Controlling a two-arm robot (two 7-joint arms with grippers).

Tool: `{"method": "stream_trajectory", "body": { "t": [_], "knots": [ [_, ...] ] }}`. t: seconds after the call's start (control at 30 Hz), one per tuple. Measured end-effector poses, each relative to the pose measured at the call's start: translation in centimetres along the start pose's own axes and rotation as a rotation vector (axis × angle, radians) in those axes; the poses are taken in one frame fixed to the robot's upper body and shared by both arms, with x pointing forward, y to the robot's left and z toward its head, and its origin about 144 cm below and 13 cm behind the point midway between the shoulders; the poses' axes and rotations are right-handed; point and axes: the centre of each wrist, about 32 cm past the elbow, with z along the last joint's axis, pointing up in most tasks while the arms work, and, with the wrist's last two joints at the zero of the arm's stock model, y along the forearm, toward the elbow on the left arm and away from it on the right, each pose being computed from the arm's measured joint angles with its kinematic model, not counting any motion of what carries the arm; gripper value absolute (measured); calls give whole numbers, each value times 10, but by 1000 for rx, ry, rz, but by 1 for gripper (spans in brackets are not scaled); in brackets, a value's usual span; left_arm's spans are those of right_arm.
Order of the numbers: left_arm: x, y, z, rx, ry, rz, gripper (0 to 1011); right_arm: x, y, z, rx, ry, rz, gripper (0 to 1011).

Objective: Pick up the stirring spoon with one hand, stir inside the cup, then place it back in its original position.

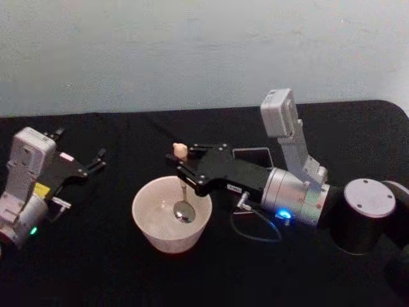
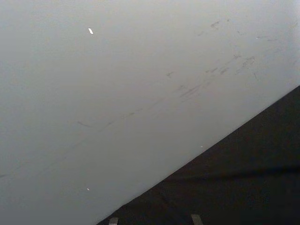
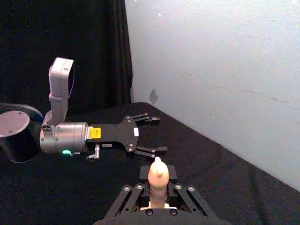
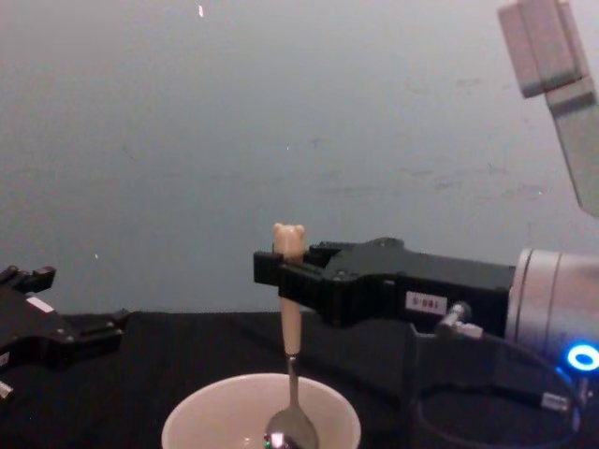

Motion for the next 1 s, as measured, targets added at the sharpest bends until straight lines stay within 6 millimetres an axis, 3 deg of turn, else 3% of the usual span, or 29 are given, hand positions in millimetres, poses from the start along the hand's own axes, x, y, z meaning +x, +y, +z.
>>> {"method": "stream_trajectory", "body": {
  "t": [0.47, 1.0],
  "knots": [
    [0, 0, 0, 0, 0, 0, 1001, -7, 10, -11, -39, -36, 27, 210],
    [0, 0, 0, 0, 0, 0, 1001, -7, 35, -16, -54, -58, 8, 210]
  ]
}}
